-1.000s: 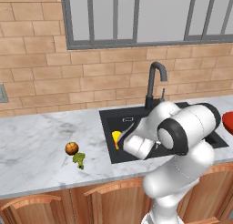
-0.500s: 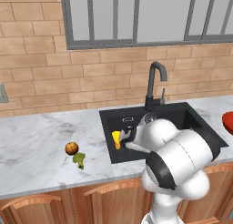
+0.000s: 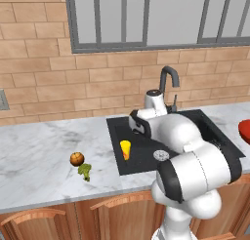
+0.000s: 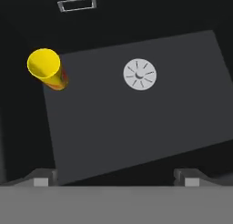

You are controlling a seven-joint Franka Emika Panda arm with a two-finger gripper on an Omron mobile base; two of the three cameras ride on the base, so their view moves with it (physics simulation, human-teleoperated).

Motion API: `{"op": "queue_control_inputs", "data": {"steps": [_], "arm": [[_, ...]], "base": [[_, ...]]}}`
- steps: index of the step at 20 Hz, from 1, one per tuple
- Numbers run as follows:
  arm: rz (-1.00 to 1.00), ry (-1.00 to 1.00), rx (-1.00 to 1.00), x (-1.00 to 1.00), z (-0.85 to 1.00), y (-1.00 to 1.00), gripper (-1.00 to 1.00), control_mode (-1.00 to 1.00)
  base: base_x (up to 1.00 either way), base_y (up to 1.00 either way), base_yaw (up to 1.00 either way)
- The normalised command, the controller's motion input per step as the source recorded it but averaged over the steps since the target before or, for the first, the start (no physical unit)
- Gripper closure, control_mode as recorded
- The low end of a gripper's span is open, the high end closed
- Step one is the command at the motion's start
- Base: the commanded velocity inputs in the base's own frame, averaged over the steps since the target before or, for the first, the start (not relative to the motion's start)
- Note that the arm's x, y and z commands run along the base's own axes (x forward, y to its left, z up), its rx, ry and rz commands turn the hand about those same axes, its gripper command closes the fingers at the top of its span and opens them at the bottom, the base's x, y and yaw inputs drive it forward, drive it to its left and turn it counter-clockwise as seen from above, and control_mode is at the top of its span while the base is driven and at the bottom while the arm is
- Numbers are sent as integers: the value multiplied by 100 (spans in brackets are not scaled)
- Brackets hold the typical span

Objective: Remove the orange and broccoli from the sink. Then move the bowl and cup from the counter to the sink for washing.

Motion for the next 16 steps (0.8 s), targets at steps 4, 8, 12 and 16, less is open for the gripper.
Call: {"op": "queue_control_inputs", "data": {"steps": [4,8,12,16], "arm": [[8,26,0,-23,36,-8,-100,-100],[11,18,0,-35,22,-5,-100,-100],[12,13,0,-39,17,-5,-100,-100],[11,7,0,-41,16,-6,-100,-100]], "base": [[0,0,0],[0,0,0],[0,0,0],[0,0,0]]}}
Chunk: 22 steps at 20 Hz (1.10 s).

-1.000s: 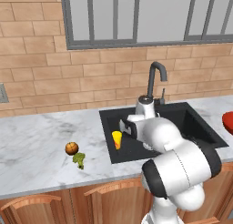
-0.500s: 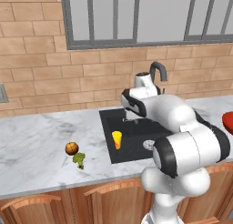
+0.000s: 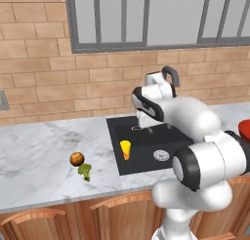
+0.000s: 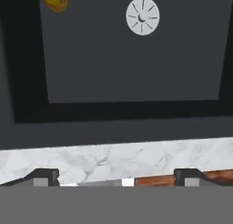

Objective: Remove the orange and broccoli from the sink. Then move the bowl and cup from the counter to the sink for washing.

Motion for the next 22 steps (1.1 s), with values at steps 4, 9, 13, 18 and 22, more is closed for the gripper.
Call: {"op": "queue_control_inputs", "data": {"steps": [4,9,13,18,22], "arm": [[7,11,5,-37,18,-8,-100,-100],[2,2,10,-38,14,-20,-100,-100],[0,0,12,-34,13,-29,-100,-100],[4,-3,3,-27,9,-33,-100,-100],[8,-4,0,-27,9,-33,-100,-100]], "base": [[0,0,0],[0,0,0],[0,0,0],[0,0,0],[0,0,0]]}}
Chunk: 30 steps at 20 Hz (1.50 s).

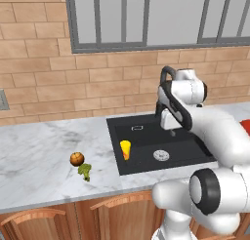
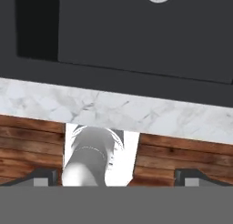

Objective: Remove the orange and broccoli from the sink. Then move the bowl and cup from the counter to the sink for washing.

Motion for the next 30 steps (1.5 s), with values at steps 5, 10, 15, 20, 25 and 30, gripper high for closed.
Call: {"op": "queue_control_inputs", "data": {"steps": [5,10,15,20,25,30], "arm": [[13,-4,-1,-26,8,-33,-100,-100],[16,-11,0,-24,3,-39,-100,-100],[13,-7,0,-16,0,-39,-100,-100],[3,-11,0,-7,0,-43,-100,-100],[0,-15,0,-1,0,-43,-100,-100],[0,-14,0,4,-1,-44,-100,-100]], "base": [[0,0,0],[0,0,0],[0,0,0],[0,0,0],[0,0,0],[0,0,0]]}}
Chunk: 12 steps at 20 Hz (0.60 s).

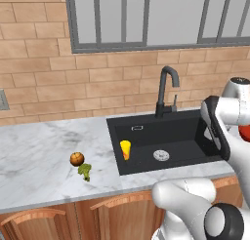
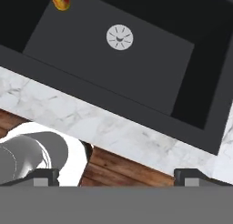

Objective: Remove the orange and broccoli from the sink. Then move the bowl and cup from the counter to the sink for washing.

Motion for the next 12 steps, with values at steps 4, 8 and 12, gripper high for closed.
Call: {"op": "queue_control_inputs", "data": {"steps": [4,8,12], "arm": [[0,-3,0,13,-5,-44,-100,-100],[0,0,-2,17,-7,-46,-100,-100],[0,4,-4,22,-6,-45,-100,-100]], "base": [[0,0,0],[0,0,0],[0,0,0]]}}
